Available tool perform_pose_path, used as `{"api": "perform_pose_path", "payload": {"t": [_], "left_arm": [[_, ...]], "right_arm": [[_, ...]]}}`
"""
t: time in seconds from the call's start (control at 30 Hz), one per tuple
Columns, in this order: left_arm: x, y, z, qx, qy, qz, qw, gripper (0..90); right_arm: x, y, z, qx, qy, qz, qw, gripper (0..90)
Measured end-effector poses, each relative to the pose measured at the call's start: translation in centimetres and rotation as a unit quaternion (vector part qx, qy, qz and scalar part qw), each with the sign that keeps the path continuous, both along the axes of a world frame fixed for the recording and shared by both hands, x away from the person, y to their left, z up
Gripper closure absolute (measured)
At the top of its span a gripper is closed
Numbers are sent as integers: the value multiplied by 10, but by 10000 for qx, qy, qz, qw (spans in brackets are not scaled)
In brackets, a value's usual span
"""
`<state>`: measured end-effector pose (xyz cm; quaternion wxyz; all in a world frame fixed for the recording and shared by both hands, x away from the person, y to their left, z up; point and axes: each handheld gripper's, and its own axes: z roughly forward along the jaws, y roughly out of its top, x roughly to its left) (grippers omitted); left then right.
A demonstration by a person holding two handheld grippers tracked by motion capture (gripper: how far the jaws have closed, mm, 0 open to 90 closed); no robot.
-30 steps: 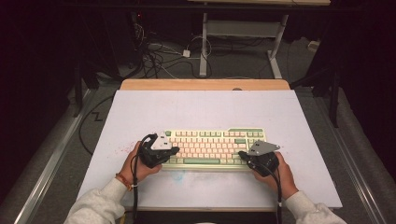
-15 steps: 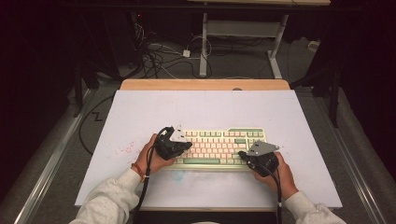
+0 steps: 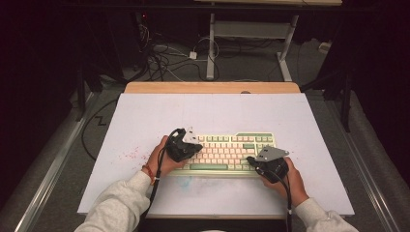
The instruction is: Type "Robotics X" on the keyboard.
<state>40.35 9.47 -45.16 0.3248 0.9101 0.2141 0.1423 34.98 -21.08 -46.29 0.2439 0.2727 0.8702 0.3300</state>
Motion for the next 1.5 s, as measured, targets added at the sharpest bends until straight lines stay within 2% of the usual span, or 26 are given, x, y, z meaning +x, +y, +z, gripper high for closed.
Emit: {"api": "perform_pose_path", "payload": {"t": [0.17, 0.2, 0.33, 0.57, 0.67, 0.7, 0.73, 0.8, 0.83, 0.87, 0.97, 1.13, 1.23, 1.37, 1.5], "left_arm": [[2, -3, -3, 97, -1, 11, 10000, 881], [3, -4, -4, 174, 17, 7, 9998, 882], [2, -4, -4, 109, -9, 1, 9999, 881], [-6, 5, 11, -139, -274, -51, 9995, 862], [-10, 11, 15, -239, -476, 18, 9986, 758], [-12, 13, 17, -299, -537, 6, 9981, 758], [-14, 15, 18, -353, -623, 14, 9974, 724], [-18, 20, 21, -480, -739, 51, 9961, 600], [-20, 22, 22, -547, -808, 78, 9952, 600], [-22, 25, 23, -587, -893, 117, 9942, 564], [-30, 31, 23, -489, -1159, 219, 9918, 440], [-38, 44, 19, -494, -1320, 348, 9894, 315], [-44, 53, 16, -571, -1359, 358, 9884, 266], [-51, 67, 11, -514, -1451, 528, 9867, 247], [-56, 82, 4, -546, -1380, 704, 9864, 231]], "right_arm": [[0, 0, 0, -3, -1, 1, 10000, 900], [0, 0, 0, -8, -9, 12, 10000, 900], [0, 0, 0, -15, -14, 9, 10000, 900], [-3, 0, 4, -24, -154, 86, 9998, 900], [-6, 1, 9, 31, -187, 128, 9997, 900], [-6, 1, 9, 31, -187, 128, 9997, 900], [-7, 1, 10, 21, -191, 153, 9997, 900], [-8, 0, 12, 72, -213, 141, 9996, 900], [-8, 0, 12, 72, -213, 141, 9996, 900], [-9, 0, 12, 80, -204, 132, 9997, 900], [-10, -1, 14, 109, -239, 133, 9996, 900], [-10, -3, 15, 134, -216, 138, 9996, 900], [-11, -4, 18, 162, -237, 161, 9995, 900], [-10, -5, 20, 135, -268, 179, 9994, 900], [-8, -8, 22, 233, -237, 113, 9994, 900]]}}
